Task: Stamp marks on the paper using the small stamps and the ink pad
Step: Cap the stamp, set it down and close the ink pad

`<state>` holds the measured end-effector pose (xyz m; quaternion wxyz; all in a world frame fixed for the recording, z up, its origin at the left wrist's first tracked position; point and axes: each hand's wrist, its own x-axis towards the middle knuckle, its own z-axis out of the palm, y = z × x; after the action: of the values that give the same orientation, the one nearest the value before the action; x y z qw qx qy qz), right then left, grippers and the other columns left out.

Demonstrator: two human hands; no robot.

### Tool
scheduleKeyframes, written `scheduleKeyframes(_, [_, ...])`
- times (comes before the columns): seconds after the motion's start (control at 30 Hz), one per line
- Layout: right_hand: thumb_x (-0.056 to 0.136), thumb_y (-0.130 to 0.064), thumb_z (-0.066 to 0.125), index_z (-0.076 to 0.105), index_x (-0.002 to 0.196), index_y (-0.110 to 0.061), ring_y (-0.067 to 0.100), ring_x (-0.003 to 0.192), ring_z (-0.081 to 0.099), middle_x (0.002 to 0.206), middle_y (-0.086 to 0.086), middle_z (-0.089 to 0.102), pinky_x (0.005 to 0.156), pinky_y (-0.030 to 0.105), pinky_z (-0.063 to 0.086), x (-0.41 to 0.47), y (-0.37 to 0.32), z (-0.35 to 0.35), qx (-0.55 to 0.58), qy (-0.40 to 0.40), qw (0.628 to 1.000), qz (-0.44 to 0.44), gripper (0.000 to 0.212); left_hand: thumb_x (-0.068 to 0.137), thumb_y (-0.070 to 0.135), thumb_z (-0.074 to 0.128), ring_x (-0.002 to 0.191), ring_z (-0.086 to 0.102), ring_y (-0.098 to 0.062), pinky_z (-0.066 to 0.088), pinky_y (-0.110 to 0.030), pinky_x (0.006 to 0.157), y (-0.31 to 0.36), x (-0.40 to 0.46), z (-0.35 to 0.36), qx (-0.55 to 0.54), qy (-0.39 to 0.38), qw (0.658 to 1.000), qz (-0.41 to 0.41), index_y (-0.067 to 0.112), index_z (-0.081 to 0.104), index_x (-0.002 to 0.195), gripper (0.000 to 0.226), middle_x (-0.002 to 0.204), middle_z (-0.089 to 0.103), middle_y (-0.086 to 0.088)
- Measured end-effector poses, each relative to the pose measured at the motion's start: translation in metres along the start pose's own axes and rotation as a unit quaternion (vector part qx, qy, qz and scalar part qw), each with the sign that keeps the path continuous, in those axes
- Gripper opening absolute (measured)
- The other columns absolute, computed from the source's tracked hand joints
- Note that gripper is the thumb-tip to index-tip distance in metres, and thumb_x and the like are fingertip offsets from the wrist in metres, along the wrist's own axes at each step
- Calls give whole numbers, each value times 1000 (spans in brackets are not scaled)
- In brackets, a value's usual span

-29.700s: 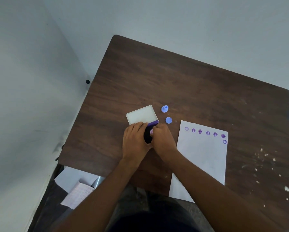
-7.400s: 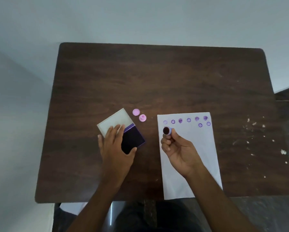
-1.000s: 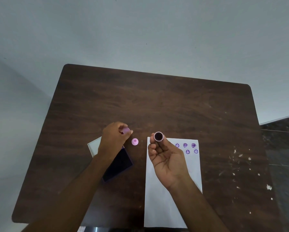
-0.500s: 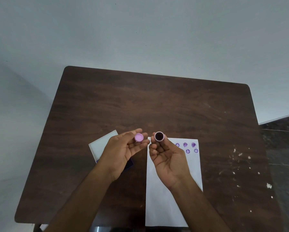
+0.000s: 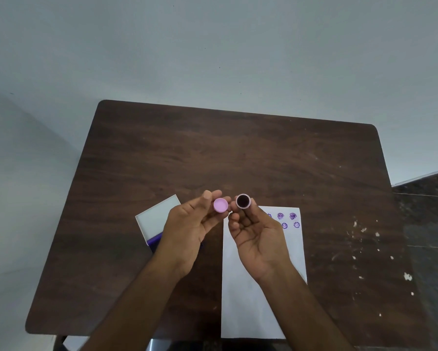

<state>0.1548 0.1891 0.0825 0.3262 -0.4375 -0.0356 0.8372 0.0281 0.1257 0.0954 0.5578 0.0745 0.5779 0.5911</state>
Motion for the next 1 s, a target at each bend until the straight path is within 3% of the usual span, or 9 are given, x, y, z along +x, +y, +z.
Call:
scheduleKeyframes(0.1, [87,-18,67,73,104,-1,25,82,70,101,20,72,69,31,58,0,-3,-2,-21,-1,1000,-10,24,91,22,58,111,68,-24,52,-32,97,-1,0,-5,-67,-30,997,-29,5,65,121,35,116,72,-12])
scheduleKeyframes(0.2, [88,-19,66,73,103,-1,23,77,69,98,19,72,69,31,58,0,-4,-3,-54,-2,998,-25,24,86,17,61,112,67,-21,53,-27,94,-3,-1,-6,-75,-59,995,-32,5,61,126,42,118,72,-9])
scheduleKeyframes(0.33, [82,-24,69,76,97,-7,23,75,69,92,16,74,67,30,58,-3,-1,-3,-149,-3,985,-87,24,59,36,80,106,70,-13,53,-25,94,-3,-5,-1,-7,-28,1000,-10,9,63,125,73,111,75,0])
scheduleKeyframes(0.43, [88,-21,64,75,100,-6,23,73,67,89,17,73,67,30,57,-3,1,-2,-203,-13,970,-134,21,70,43,76,105,69,-7,50,-29,100,-6,-6,3,115,26,993,12,19,67,124,60,111,74,8])
scheduleKeyframes(0.57, [94,-15,60,73,104,-3,24,75,66,94,19,73,67,31,58,-3,4,0,-222,-22,961,-165,20,84,29,72,101,62,15,46,0,77,-8,-7,3,190,57,978,62,25,65,126,43,114,71,17])
scheduleKeyframes(0.73, [92,-16,62,70,109,-1,28,83,68,103,22,72,73,34,57,-4,7,0,-210,-25,962,-171,24,76,16,78,100,69,1,52,-12,84,-4,-10,5,198,60,972,114,25,67,123,50,109,74,13])
scheduleKeyframes(0.9, [80,-21,71,73,106,-5,33,87,71,100,20,73,76,35,59,-5,8,5,-216,-2,962,-170,30,74,35,74,91,62,18,40,5,72,-3,-12,11,265,107,946,153,28,70,115,43,100,68,26])
scheduleKeyframes(1.0, [80,-20,71,74,103,-7,33,88,71,99,18,74,73,34,60,-5,9,8,-215,-6,962,-169,27,72,43,69,87,65,11,38,6,73,-2,-12,11,300,109,936,152,26,71,116,48,103,69,20])
